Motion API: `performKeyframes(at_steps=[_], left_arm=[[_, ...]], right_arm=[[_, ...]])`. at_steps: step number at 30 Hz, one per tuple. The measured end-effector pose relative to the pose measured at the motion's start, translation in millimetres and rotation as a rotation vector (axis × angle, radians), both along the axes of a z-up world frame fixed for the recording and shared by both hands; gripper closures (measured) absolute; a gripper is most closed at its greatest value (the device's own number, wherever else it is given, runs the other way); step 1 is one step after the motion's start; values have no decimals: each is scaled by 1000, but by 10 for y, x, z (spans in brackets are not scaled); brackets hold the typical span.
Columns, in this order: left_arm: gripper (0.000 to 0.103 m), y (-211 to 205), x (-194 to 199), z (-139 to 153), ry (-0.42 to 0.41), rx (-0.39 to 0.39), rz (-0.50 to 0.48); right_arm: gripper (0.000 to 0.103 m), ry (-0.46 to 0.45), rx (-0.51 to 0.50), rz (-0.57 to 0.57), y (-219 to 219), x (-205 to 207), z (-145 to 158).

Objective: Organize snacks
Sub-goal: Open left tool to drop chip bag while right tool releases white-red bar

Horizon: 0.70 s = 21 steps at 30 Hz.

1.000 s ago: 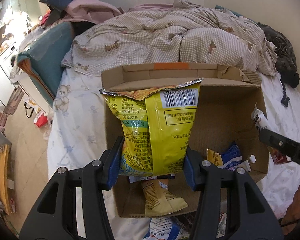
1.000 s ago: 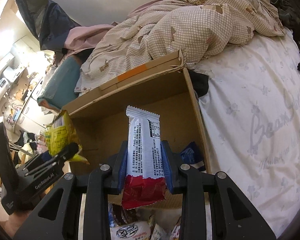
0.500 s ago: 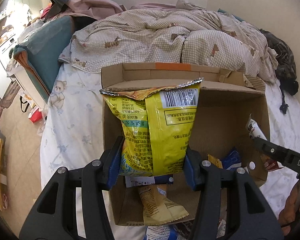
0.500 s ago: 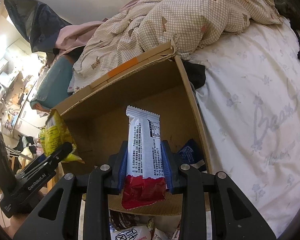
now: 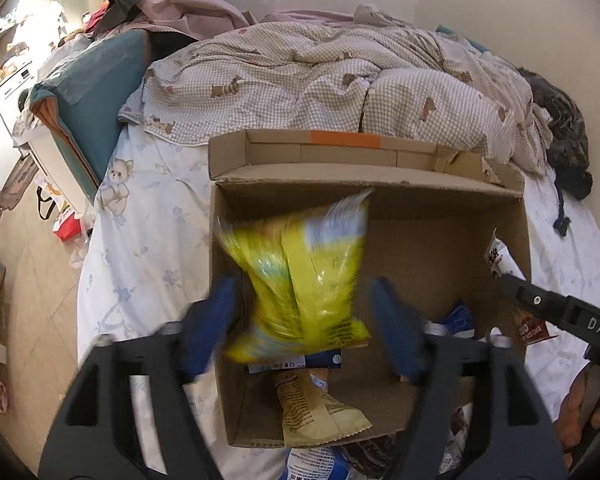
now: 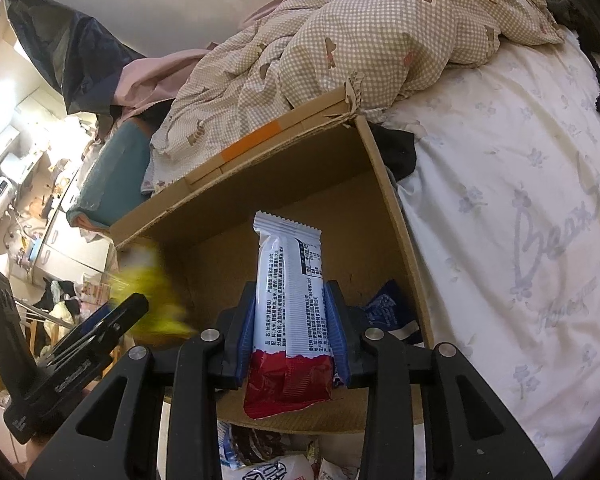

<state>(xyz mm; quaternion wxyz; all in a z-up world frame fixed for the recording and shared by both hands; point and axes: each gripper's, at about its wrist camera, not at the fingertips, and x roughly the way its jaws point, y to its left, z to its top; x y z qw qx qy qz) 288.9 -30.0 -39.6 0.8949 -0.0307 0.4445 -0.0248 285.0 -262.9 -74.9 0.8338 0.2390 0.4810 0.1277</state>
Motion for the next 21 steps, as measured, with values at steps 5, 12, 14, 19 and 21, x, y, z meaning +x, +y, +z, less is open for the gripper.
performKeyframes(at_steps=[5,12,14,19,21], left_arm=[[11,32,-30,45,-23,-5,12],[11,18,-45,40,-20,-4,9],[11,15,-66,48,-25,-2,7],[11,55,-128,90,-35,-9,17],[11,91,-164,115,-35,-17,26]], right_arm=[[39,-2,22,-9,-19,-9,16],[39,3,23,13,11,-4,17],[39,-1,16,18,19,-5,26],[39,-2,29,15,7,-34,61],[39,-5,24,15,9,-49,78]])
